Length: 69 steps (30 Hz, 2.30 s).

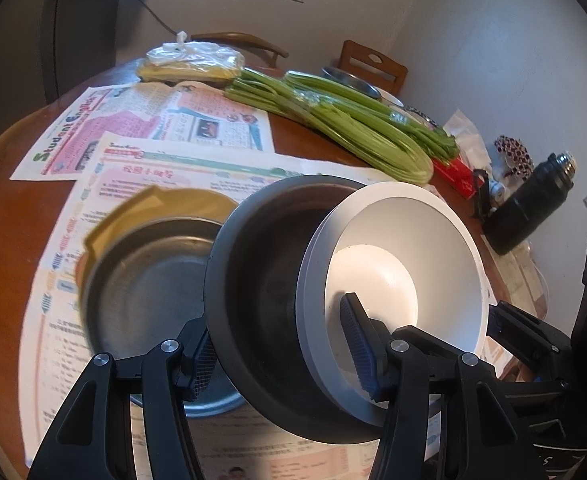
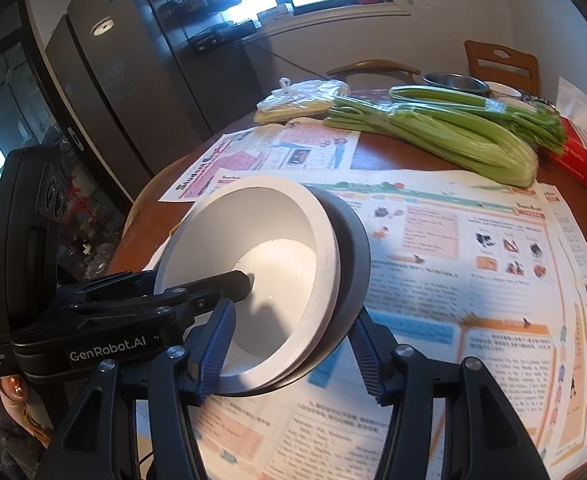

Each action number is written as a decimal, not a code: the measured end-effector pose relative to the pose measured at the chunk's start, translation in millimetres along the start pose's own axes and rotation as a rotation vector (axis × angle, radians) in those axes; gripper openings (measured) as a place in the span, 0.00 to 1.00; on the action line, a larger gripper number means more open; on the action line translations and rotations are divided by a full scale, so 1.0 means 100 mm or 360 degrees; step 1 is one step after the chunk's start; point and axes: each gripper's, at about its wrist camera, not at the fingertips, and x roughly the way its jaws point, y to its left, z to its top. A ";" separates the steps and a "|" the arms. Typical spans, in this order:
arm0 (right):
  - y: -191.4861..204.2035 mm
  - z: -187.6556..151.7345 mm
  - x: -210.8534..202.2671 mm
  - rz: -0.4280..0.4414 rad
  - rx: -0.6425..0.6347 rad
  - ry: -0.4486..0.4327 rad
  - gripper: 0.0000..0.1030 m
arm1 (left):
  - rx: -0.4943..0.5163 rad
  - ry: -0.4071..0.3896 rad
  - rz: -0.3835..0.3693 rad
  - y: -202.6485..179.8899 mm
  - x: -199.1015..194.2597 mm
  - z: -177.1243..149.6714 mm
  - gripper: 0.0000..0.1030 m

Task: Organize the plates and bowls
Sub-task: 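Lower the bowl stack onto the steel tray with the left tool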

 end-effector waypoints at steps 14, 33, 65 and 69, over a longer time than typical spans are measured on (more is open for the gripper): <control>0.37 0.23 0.29 -0.0004 -0.0076 0.0032 0.55 | -0.0084 -0.0032 -0.0023 0.50 -0.07 0.11 0.56; 0.67 0.25 0.64 0.0041 -0.0090 0.0116 0.55 | -0.0110 -0.0010 0.0008 0.89 -0.07 0.09 0.56; 0.53 0.11 0.73 0.0074 0.0023 0.0166 0.55 | -0.0059 0.0029 0.0112 0.79 0.10 0.11 0.58; 0.52 0.12 0.74 0.0076 0.0020 0.0168 0.55 | -0.0047 0.0024 0.0124 0.79 0.09 0.11 0.58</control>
